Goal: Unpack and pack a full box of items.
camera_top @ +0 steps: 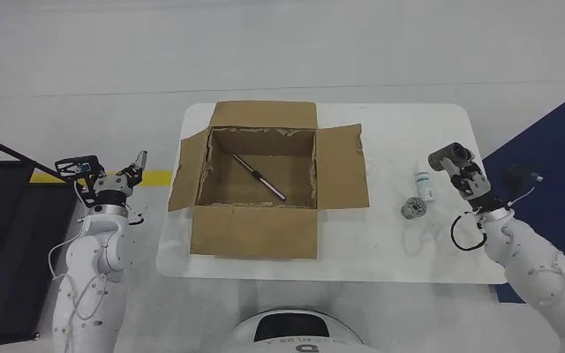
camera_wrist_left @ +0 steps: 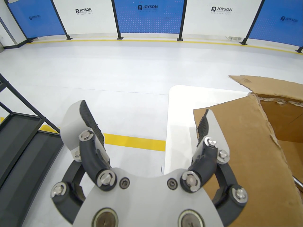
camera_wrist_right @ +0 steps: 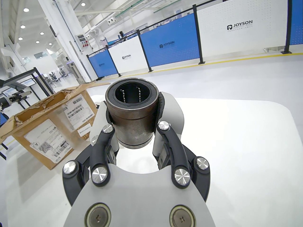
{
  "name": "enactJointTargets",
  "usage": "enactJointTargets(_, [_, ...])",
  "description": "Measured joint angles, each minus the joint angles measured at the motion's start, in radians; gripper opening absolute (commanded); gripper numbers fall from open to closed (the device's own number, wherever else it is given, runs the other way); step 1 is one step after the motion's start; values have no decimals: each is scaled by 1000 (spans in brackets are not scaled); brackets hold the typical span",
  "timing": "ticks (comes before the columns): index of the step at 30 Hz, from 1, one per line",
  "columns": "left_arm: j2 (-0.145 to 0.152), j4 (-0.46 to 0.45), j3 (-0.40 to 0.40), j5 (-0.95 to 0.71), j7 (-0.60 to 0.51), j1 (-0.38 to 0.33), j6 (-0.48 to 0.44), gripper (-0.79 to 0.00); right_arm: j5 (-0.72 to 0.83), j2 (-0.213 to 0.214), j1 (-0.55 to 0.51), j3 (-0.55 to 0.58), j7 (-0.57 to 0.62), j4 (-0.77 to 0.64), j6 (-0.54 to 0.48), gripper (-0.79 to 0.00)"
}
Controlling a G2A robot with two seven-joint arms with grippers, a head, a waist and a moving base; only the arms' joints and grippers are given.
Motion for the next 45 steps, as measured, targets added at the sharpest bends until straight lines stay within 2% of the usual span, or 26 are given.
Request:
enactJointTargets(15, [0, 0, 0, 0, 0, 0, 0, 0, -1, 1, -1, 1, 0, 0, 1, -785])
enactJointTargets(19, [0, 0, 0, 0, 0, 0, 0, 0, 13, -6, -12, 14, 51, 0, 40, -785])
enactJointTargets(24, [0, 0, 0, 0, 0, 0, 0, 0, -3, -17, -16, 28, 85, 61, 14, -785])
enactJointTargets(28, [0, 0, 0, 0, 0, 0, 0, 0, -68, -27, -5, 36, 62, 117, 10, -785])
enactJointTargets(36, [0, 0, 0, 0, 0, 0, 0, 0, -176, -62, 38, 20, 69, 227, 89, -785])
enactJointTargets(45, [0, 0, 0, 0, 0, 0, 0, 0, -226, -101, 88, 10, 53, 354, 79, -785])
